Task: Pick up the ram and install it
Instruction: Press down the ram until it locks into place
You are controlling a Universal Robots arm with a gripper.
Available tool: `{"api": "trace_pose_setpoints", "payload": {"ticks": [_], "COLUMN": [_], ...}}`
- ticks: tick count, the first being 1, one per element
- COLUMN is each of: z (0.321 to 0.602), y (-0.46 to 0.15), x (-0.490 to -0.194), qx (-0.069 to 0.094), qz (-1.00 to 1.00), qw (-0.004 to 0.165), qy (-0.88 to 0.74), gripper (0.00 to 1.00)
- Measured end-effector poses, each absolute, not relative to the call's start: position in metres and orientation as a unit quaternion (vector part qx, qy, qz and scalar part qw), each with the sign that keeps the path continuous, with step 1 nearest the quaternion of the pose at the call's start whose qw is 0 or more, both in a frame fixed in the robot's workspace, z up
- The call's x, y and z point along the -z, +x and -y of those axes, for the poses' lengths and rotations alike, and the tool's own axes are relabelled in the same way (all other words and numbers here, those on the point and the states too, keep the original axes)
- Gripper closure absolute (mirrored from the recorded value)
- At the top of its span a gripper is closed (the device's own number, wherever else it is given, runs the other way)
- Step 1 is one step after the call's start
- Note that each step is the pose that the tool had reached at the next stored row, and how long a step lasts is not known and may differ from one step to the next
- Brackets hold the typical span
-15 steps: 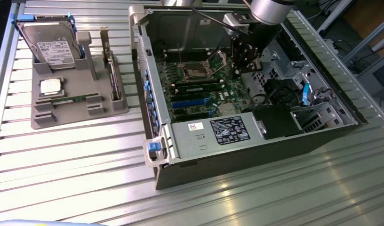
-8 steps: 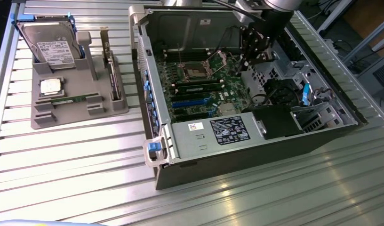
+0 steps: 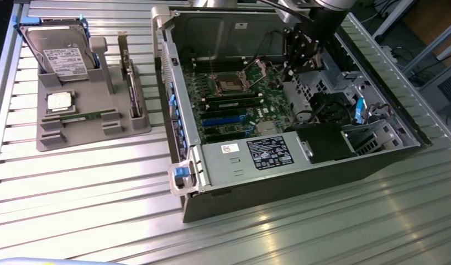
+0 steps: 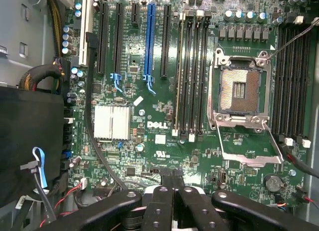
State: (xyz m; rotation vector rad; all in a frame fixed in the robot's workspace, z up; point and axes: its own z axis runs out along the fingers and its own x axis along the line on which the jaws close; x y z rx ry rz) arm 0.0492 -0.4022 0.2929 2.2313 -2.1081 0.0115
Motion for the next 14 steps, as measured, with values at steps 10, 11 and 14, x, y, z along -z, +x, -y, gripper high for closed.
{"api": "trace_pose_setpoints", "payload": {"ticks": [10, 11, 14], "z": [0.4022, 0.4022, 0.4022], "y": [0.0492, 0.0492, 0.0492], "x": [-0.2928, -0.2928, -0.2927], "qx": [0.000, 0.000, 0.001], "qz": [0.775, 0.780, 0.799], "qw": [0.038, 0.038, 0.038], "qy": [0.631, 0.624, 0.600], "gripper": [0.90, 0.90, 0.90]}}
